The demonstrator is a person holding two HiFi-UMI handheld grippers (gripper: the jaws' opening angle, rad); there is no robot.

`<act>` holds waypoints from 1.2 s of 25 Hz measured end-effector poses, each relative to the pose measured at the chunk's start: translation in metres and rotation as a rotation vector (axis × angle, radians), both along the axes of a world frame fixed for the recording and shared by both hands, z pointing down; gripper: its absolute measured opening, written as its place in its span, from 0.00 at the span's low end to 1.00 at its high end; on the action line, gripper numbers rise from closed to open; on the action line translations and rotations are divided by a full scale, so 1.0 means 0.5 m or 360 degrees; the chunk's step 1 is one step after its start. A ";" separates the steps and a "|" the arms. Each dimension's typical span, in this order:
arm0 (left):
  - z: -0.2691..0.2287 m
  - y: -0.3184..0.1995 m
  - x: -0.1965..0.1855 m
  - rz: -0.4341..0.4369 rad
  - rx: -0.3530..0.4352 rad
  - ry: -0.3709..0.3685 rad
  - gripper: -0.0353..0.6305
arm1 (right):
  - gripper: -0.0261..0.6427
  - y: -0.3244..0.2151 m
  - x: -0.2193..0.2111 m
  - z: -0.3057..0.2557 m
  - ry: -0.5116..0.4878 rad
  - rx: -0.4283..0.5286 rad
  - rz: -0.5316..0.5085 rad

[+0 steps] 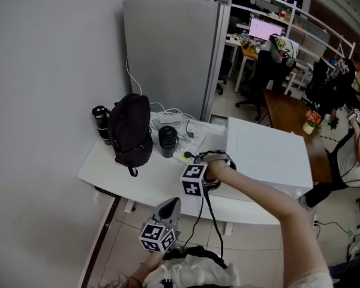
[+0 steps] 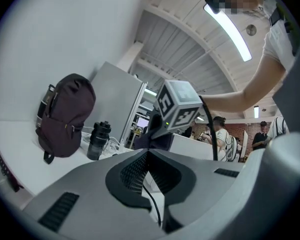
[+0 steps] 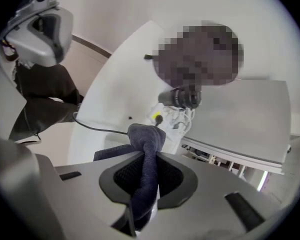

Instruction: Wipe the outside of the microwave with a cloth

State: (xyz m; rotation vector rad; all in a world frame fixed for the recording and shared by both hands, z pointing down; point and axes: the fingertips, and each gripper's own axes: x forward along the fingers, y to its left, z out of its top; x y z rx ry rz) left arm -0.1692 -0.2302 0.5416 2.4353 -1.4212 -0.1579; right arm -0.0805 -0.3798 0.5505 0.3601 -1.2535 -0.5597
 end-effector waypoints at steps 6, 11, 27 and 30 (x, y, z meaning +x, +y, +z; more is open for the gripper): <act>-0.011 0.010 0.029 0.0064 0.0032 -0.0041 0.03 | 0.16 -0.179 0.007 -0.005 0.0029 0.0169 0.0150; -0.013 0.012 0.062 0.0142 0.0055 -0.0113 0.03 | 0.15 -0.288 0.070 0.051 0.0169 0.0144 0.0272; 0.036 0.003 0.027 0.0039 -0.0064 -0.0155 0.03 | 0.15 -0.262 0.145 0.179 0.0642 -0.0329 0.0410; 0.039 -0.007 -0.022 -0.0084 -0.0097 -0.0107 0.03 | 0.16 -0.186 0.125 0.169 0.0616 -0.0424 0.0354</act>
